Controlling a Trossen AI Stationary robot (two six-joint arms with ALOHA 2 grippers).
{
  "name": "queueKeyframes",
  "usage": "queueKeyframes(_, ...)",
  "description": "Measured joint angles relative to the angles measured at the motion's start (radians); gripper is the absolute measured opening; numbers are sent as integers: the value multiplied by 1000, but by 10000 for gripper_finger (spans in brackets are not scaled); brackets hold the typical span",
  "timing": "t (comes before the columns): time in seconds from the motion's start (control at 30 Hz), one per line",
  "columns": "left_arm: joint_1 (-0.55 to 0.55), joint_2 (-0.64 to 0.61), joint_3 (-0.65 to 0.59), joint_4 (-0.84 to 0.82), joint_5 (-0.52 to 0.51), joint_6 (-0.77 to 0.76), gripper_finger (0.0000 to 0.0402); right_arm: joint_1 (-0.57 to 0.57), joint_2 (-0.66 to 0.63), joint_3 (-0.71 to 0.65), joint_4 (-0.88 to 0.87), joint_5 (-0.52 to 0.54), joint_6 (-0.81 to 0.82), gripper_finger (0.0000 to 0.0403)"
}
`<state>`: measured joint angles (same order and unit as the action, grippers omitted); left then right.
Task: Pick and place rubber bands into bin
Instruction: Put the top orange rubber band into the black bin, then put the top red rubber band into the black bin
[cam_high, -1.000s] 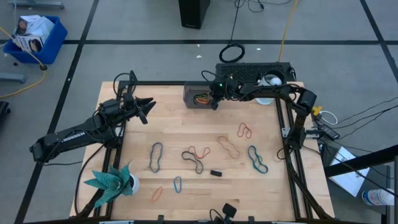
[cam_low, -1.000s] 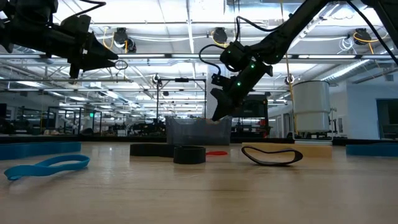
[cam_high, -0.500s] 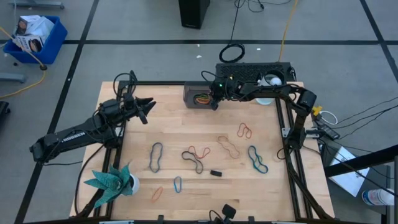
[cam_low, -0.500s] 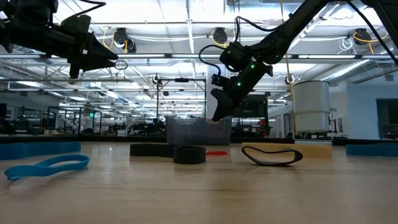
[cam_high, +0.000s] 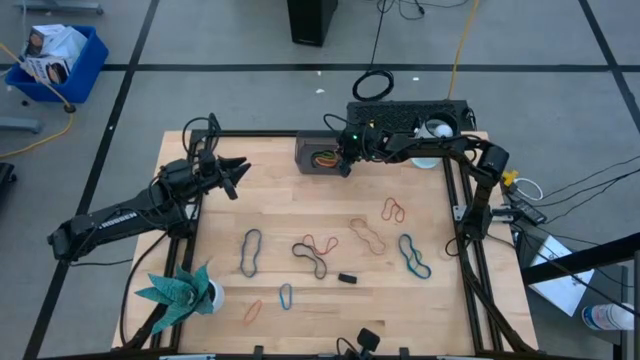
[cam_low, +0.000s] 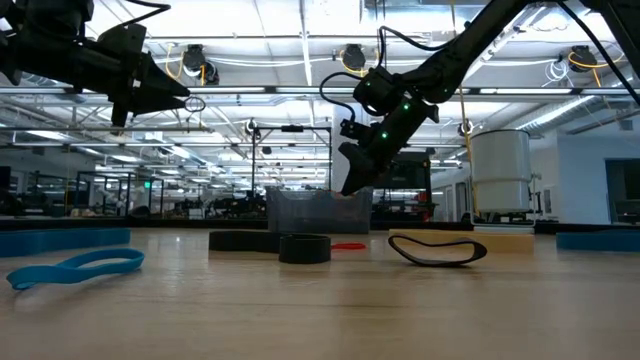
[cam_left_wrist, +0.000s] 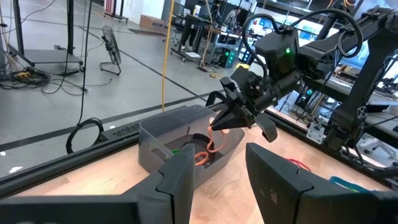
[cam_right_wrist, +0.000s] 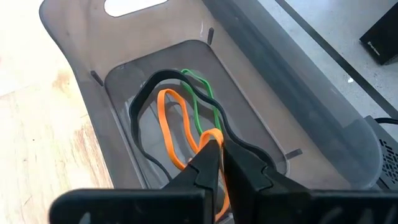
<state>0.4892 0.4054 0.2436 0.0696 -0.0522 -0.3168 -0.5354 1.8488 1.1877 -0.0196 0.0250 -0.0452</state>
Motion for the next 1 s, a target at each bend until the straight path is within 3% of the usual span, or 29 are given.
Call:
queueKeyframes(0.53,0,0,0,0,0,-3,150,1,-37,-1,-8,-3,37,112)
queueKeyframes(0.7,0,0,0,0,0,-3,150,8,-169,-1,-59,-3,27,127)
queueKeyframes(1.0,0,0,0,1,0,-3,150,49,-482,-1,-326,-1,-76,122)
